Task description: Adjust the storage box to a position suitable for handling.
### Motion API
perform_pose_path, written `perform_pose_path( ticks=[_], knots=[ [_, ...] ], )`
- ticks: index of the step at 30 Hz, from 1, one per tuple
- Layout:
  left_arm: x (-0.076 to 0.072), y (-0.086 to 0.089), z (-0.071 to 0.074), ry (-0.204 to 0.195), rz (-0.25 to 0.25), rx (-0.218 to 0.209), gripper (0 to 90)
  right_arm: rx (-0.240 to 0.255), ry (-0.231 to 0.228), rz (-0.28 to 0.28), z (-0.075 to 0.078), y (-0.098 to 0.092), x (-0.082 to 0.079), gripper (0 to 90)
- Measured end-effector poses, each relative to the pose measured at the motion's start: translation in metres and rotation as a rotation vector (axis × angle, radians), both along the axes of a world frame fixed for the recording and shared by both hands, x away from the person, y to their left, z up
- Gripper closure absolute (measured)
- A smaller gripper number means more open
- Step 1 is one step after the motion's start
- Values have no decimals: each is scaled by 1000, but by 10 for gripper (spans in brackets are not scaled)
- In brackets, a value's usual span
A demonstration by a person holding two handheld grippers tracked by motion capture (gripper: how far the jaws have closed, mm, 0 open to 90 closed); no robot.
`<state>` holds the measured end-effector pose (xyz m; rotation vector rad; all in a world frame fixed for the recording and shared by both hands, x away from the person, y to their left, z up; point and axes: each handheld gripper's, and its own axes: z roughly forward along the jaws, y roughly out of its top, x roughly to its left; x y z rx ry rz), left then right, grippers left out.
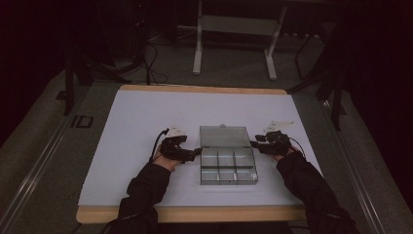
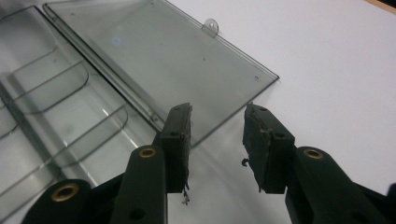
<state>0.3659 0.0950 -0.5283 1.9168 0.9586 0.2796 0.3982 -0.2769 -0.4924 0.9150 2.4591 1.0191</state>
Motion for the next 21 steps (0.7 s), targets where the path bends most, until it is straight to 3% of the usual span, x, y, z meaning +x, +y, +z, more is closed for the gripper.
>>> perform_pose_path(
  ticks=[6, 9, 17, 20, 21],
  knots=[
    [-21, 10, -3, -32, -4, 6, 133, -34, 8, 15, 3, -9, -5, 591],
    [-34, 13, -6, -75, 5, 14, 133, -65, 32, 50, 3, -15, -11, 599],
    [-43, 19, -12, -106, 8, 4, 133, -128, 84, 145, 3, -22, -27, 602],
    [-45, 21, -14, -124, 11, -5, 133, -133, 93, 155, 3, -22, -28, 602],
    [-46, 21, -14, -129, 10, -7, 116, -150, 112, 191, 2, -23, -32, 602]
  ],
)
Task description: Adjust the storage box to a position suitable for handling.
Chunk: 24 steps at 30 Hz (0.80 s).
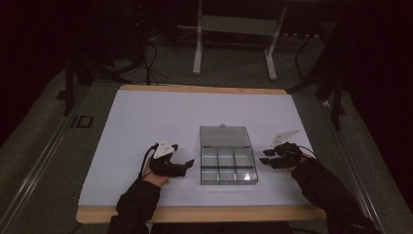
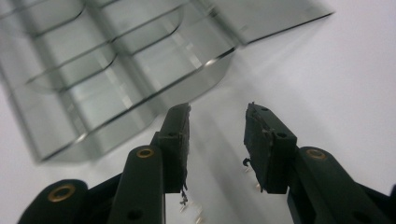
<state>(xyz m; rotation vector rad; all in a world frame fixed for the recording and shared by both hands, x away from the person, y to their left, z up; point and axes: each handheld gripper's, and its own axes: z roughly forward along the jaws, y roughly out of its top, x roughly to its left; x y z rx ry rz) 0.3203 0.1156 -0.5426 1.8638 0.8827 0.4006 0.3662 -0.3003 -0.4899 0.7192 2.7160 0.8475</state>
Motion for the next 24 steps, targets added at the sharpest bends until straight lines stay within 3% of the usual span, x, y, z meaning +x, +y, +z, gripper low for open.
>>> perform_pose_path(
  ticks=[4, 6, 13, 19, 23, 24],
  knots=[
    [0, 0, -3, -10, -7, 3, 96, -34, 25, 49, -2, -1, -5, 601],
    [0, 0, -4, -16, -10, 3, 94, -63, 50, 102, -4, -1, -9, 602],
    [-1, 3, -5, -23, -19, -25, 94, -118, 78, 176, -4, 1, -15, 627],
    [-3, -1, -5, -41, -39, 9, 94, -182, 96, 244, -1, 4, -20, 635],
    [-3, 0, -5, -41, -38, 5, 94, -219, 104, 273, 0, 6, -21, 639],
    [-3, 0, -5, -41, -38, 3, 94, -252, 110, 282, 1, 6, -22, 647]
  ],
)
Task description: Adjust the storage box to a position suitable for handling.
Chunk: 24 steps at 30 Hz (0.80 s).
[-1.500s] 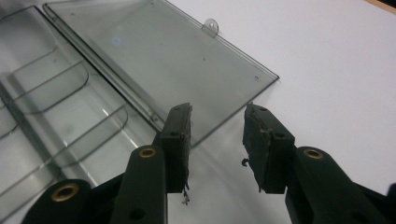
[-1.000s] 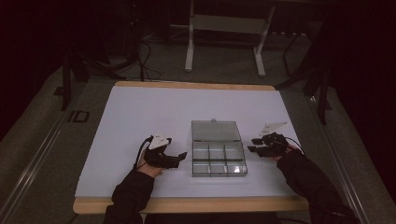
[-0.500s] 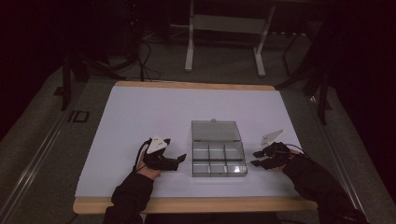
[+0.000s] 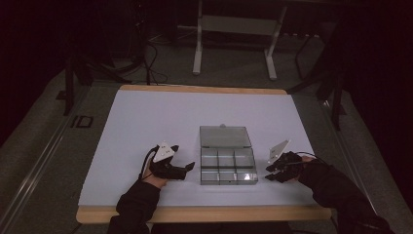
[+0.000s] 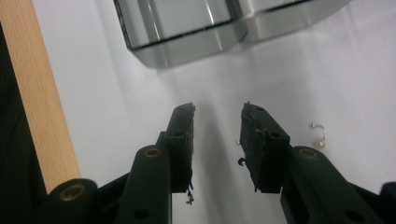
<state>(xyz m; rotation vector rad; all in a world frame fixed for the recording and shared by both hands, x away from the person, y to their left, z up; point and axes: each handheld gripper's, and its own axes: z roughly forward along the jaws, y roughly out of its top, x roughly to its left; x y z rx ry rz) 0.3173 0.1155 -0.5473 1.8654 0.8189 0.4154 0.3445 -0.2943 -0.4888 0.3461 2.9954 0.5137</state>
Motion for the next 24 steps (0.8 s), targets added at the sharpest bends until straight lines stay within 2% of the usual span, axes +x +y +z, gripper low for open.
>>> perform_pose_path(
  ticks=[2, 3, 10, 11, 12, 13, 15, 18, 20, 24],
  knots=[
    [0, 0, 0, -3, 1, -2, 94, -8, 2, 2, 0, 0, 0, 647],
    [-1, 0, 0, -6, 1, 2, 94, -37, 5, 11, 2, 0, 0, 656],
    [-2, -1, 0, -13, 2, 5, 94, -149, 2, 26, 4, -2, 2, 681],
    [-2, -1, 0, -13, 2, 5, 93, -149, 2, 26, 4, -2, 2, 681],
    [-2, -1, 0, -15, 2, 6, 93, -191, 2, 22, 3, -3, 4, 683],
    [-2, -1, 0, -15, 2, 6, 94, -191, 2, 22, 3, -3, 4, 683],
    [-2, -1, 0, -16, 0, 8, 94, -233, 7, 20, 1, -3, 8, 693],
    [-2, -1, 0, -19, -2, 9, 94, -246, 19, 16, 0, -3, 9, 703],
    [-2, -1, 0, -18, 0, 8, 94, -279, 28, 5, -3, -1, 12, 721],
    [-2, -1, 0, -14, 2, 6, 94, -291, 30, 2, -6, 3, 17, 740]
  ],
)
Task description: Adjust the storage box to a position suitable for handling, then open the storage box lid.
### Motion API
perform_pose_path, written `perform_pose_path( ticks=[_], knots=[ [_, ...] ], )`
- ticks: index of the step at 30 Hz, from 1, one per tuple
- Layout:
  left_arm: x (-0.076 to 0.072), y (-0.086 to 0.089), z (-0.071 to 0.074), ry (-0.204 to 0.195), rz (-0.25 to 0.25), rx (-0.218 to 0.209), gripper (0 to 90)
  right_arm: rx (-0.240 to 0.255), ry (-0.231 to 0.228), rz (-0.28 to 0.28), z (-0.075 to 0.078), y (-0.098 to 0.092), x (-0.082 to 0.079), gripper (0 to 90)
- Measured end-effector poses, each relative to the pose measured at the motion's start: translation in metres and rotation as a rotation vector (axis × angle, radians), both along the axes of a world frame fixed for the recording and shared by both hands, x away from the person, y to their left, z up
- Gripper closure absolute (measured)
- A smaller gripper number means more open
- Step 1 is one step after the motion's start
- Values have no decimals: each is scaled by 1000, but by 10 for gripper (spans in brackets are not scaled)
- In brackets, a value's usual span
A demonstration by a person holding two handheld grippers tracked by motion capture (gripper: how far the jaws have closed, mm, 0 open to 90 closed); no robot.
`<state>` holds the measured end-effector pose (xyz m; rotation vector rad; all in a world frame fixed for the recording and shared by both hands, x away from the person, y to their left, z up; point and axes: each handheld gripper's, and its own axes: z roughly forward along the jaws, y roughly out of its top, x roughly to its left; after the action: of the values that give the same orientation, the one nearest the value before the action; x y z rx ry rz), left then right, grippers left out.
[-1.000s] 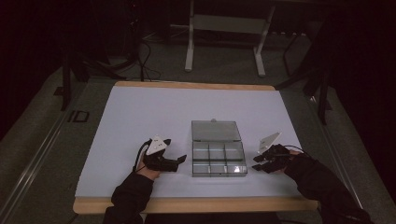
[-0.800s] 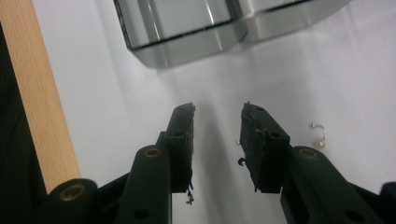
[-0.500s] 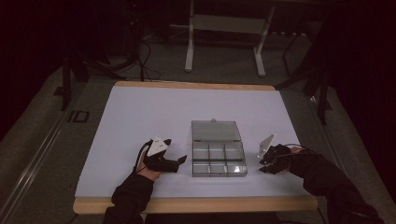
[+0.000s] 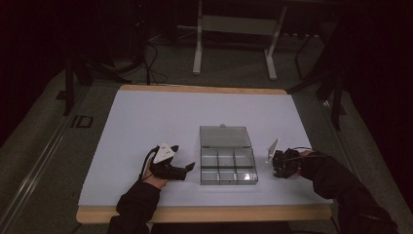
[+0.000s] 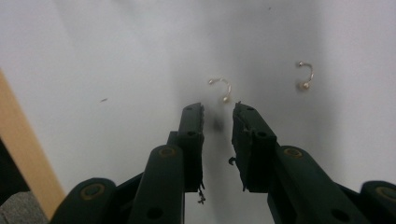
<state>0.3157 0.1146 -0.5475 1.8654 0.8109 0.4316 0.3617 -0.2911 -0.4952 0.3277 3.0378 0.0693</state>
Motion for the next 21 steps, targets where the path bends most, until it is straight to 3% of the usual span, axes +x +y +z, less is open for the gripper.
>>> perform_pose_path(
  ticks=[10, 15, 21],
  knots=[
    [0, 1, 0, 3, -1, -5, 94, -30, 30, -8, -9, 7, 10, 801],
    [0, 0, 0, 1, -1, -2, 94, -36, 45, -5, -9, 8, 11, 851],
    [0, 1, 0, 2, 0, -6, 94, -25, 47, -6, -6, 7, 10, 851]
  ],
)
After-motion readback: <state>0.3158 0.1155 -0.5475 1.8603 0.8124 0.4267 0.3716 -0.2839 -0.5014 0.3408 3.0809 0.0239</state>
